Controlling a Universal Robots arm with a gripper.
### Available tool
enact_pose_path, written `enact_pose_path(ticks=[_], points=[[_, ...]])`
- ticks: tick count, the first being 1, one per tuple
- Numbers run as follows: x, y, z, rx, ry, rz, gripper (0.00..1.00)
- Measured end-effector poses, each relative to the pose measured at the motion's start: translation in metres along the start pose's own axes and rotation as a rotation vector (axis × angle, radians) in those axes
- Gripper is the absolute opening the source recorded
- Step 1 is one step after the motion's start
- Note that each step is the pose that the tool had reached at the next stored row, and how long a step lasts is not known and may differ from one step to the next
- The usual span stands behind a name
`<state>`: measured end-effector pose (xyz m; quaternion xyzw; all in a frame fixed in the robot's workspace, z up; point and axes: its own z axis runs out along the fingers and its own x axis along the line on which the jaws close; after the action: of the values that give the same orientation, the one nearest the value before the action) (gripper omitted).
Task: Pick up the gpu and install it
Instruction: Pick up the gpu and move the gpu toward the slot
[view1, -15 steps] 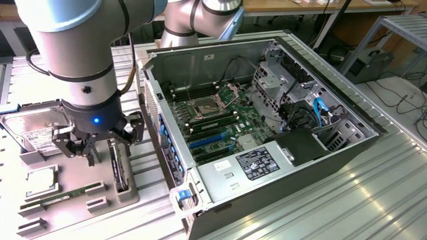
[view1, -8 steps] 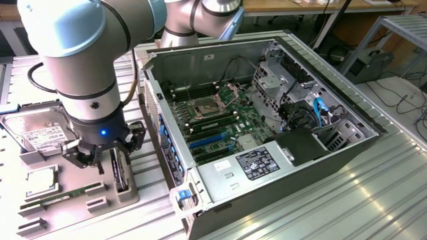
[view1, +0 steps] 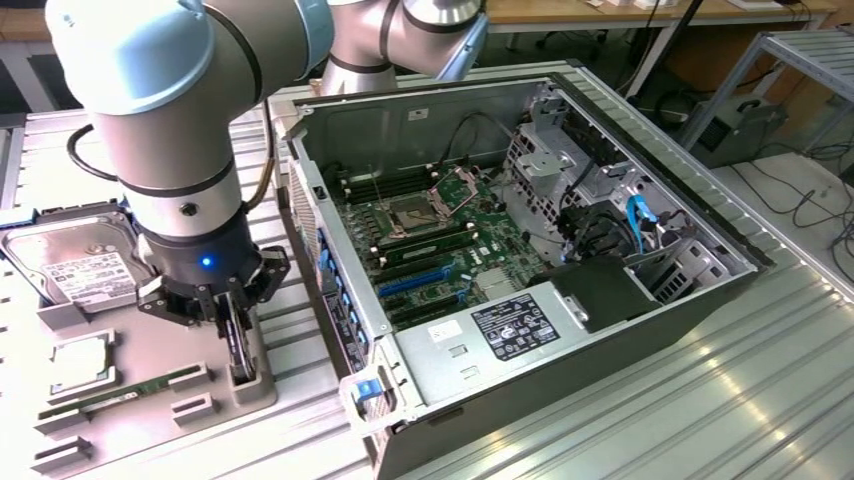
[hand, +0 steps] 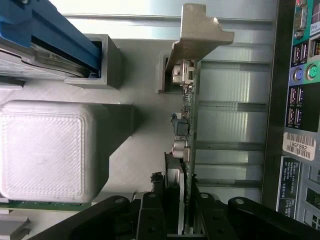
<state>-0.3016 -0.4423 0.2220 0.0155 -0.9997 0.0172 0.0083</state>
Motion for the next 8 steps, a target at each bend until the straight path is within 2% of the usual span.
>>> enact_pose_path(ticks=[3, 8], points=[[0.000, 0.0000, -0.0018, 0.0000, 0.0000, 0.000, 0.28], [0.000, -0.0004, -0.0120, -0.0001, -0.0001, 0.000, 0.28]])
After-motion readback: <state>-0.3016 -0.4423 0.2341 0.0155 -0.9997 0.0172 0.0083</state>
